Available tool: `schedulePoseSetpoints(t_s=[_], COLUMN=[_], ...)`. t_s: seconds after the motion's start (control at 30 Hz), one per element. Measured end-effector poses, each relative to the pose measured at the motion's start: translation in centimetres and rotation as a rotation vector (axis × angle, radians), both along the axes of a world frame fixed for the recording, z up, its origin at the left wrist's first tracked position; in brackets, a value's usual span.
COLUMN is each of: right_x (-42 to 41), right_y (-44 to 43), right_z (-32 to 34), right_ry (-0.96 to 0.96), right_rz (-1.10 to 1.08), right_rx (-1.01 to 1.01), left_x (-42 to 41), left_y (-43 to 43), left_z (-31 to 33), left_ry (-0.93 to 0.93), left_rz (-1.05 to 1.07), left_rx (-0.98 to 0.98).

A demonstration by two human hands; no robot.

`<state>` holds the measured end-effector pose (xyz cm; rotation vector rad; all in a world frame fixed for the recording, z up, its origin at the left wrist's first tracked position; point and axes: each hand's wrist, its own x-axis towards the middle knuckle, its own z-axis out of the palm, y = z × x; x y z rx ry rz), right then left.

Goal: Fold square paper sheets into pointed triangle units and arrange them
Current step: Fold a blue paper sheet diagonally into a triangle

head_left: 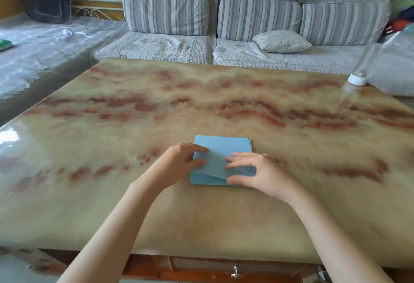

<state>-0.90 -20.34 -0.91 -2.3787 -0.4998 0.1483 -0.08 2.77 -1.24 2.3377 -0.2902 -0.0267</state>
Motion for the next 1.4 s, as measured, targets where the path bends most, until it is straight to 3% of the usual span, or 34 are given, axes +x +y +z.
schedulePoseSetpoints(t_s=[0.27, 0.47, 0.57, 0.63, 0.73, 0.87, 1.1, 1.4], right_x=[-0.3, 0.8, 1.4, 1.5, 1.5, 0.9, 1.1, 2.0], right_y=[0.1, -0.8, -1.1, -1.0, -0.7, 0.0, -0.9, -0.2], right_z=[0.6, 1.3, 1.6, 1.6, 1.6, 2.0, 1.3, 2.1], right_ry=[-0.093, -0.093, -0.115, -0.091, -0.043, -0.008, -0.046, 0.148], right_rz=[-0.061, -0.171, -0.226, -0.222, -0.164, -0.055, -0.079, -0.269], right_rx=[0.075, 0.499, 0.65, 0.67, 0.627, 0.562, 0.514, 0.825], left_x=[0.5, 0.7, 1.0, 0.8, 0.4, 1.0, 1.2, 0.6], left_y=[1.0, 0.4, -0.2, -0.6, -1.6, -1.9, -1.4, -1.5], left_z=[0.4, 1.3, 2.2, 2.6, 3.0, 3.5, 3.3, 3.4], left_ry=[0.063, 0.03, -0.074, 0.062, 0.434, 0.643, 0.629, 0.66], left_rz=[0.013, 0.052, 0.265, 0.333, 0.241, 0.222, 0.278, 0.19], left_rx=[-0.087, -0.19, -0.405, -0.642, -0.933, -1.096, -1.312, -1.407])
